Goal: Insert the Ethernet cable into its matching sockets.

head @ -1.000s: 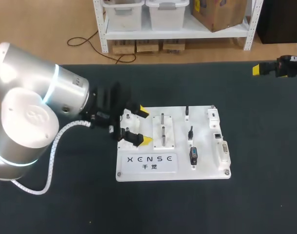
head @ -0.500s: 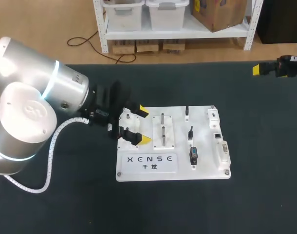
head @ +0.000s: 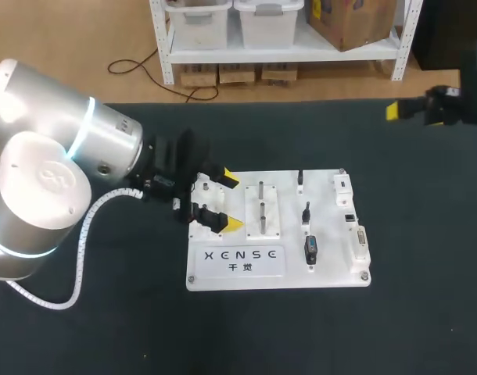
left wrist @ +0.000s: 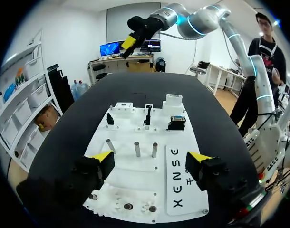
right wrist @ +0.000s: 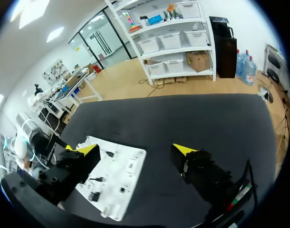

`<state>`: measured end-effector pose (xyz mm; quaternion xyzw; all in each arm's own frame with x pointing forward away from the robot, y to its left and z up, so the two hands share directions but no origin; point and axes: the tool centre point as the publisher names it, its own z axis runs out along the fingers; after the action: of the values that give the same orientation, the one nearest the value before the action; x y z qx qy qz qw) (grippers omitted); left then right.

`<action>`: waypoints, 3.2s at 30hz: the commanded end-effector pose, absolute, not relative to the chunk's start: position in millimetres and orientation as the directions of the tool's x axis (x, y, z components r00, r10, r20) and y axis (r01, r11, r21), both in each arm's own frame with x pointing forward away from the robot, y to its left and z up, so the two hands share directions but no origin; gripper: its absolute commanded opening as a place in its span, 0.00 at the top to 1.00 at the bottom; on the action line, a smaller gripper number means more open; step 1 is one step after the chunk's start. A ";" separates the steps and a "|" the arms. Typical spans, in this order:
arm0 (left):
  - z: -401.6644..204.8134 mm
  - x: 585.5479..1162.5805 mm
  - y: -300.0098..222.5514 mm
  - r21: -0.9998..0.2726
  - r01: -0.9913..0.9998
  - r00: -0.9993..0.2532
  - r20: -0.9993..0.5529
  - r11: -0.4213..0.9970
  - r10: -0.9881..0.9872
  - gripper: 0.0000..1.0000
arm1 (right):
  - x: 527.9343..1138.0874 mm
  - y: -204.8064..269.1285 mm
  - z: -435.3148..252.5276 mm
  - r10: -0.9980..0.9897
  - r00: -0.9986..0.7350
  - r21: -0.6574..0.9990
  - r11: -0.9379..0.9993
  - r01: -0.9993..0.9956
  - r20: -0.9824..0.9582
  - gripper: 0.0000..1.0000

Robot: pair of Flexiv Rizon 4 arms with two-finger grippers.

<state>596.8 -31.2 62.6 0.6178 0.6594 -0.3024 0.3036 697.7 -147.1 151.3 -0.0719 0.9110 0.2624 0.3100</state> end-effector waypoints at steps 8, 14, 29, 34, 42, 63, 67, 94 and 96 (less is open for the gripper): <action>62.4 597.5 -31.6 -0.025 0.998 -0.053 -0.772 0.053 0.634 0.00 | 674.0 -63.5 159.6 -0.008 -0.848 0.307 0.930 -0.201 -0.530 0.00; 62.4 597.5 -31.6 -0.025 0.998 -0.053 -0.772 0.053 0.634 0.00 | 659.2 -30.4 159.5 -0.049 -0.896 0.197 0.969 -0.150 -0.441 0.00; 62.4 597.5 -31.6 -0.025 0.998 -0.053 -0.772 0.053 0.634 0.00 | 618.1 -1.1 128.8 0.028 -0.954 0.046 0.999 0.015 -0.299 0.00; 62.4 597.5 -31.6 -0.025 0.998 -0.053 -0.772 0.053 0.634 0.00 | 603.9 12.8 113.1 0.079 -0.960 -0.021 0.996 0.087 -0.268 0.00; 62.4 597.5 -31.6 -0.025 0.998 -0.053 -0.772 0.053 0.634 0.00 | 597.1 23.3 83.2 0.078 -0.970 -0.131 0.985 0.110 -0.228 0.00; 62.4 597.5 -31.6 -0.025 0.998 -0.053 -0.772 0.053 0.634 0.00 | 603.5 4.8 46.8 0.060 -0.970 -0.141 0.985 0.095 -0.237 0.00; 62.4 597.5 -31.6 -0.025 0.998 -0.053 -0.772 0.053 0.634 0.00 | 604.8 2.4 42.4 0.067 -0.968 -0.128 0.987 0.100 -0.241 0.00; 62.4 597.5 -31.6 -0.025 0.998 -0.053 -0.772 0.053 0.634 0.00 | 608.3 8.0 22.9 0.020 -0.979 0.003 1.000 0.020 -0.203 0.45; 62.4 597.5 -31.6 -0.025 0.998 -0.053 -0.772 0.053 0.634 0.00 | 608.2 8.6 22.7 0.013 -0.980 0.006 1.000 0.012 -0.200 0.66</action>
<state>596.8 -31.2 62.6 0.6178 0.6593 -0.3024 0.3036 607.5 9.5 22.3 0.0070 0.9947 0.0009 0.1025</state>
